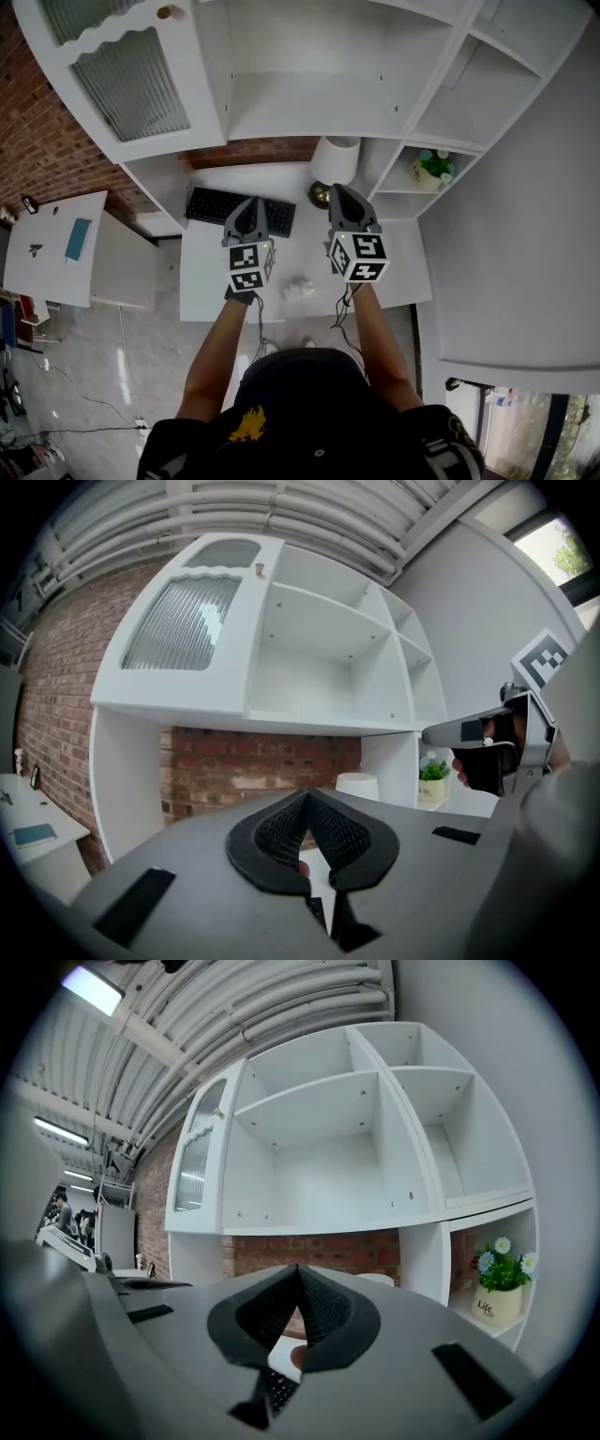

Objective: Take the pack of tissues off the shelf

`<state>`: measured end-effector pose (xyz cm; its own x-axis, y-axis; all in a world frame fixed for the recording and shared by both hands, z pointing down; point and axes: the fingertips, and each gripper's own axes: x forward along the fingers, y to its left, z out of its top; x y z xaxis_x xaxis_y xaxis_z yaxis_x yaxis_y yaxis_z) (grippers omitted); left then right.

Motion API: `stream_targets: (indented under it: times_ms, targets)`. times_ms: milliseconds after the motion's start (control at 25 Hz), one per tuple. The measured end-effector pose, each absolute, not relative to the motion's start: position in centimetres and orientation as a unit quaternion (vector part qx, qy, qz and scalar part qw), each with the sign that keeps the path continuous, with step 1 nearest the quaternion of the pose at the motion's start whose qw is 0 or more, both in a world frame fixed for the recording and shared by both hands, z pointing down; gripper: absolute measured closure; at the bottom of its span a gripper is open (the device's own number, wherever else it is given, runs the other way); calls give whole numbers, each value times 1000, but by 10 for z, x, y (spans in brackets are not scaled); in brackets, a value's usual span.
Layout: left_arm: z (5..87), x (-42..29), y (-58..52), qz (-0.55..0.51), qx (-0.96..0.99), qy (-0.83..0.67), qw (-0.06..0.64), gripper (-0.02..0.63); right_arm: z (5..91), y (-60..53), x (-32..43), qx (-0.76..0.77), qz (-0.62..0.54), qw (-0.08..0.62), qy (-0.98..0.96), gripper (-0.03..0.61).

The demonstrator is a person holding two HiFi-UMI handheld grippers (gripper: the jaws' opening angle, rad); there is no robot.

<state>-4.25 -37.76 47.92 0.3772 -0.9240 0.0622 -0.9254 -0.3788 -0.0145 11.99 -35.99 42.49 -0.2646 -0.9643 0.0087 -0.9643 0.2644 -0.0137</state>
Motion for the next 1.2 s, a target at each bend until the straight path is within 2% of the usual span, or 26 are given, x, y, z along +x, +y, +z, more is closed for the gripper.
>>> stream_targets:
  times_ms: [1200]
  targets:
    - [468,-41,-375,17,837,-546,17,597,423,-356,128,-619,1,-14,785,575]
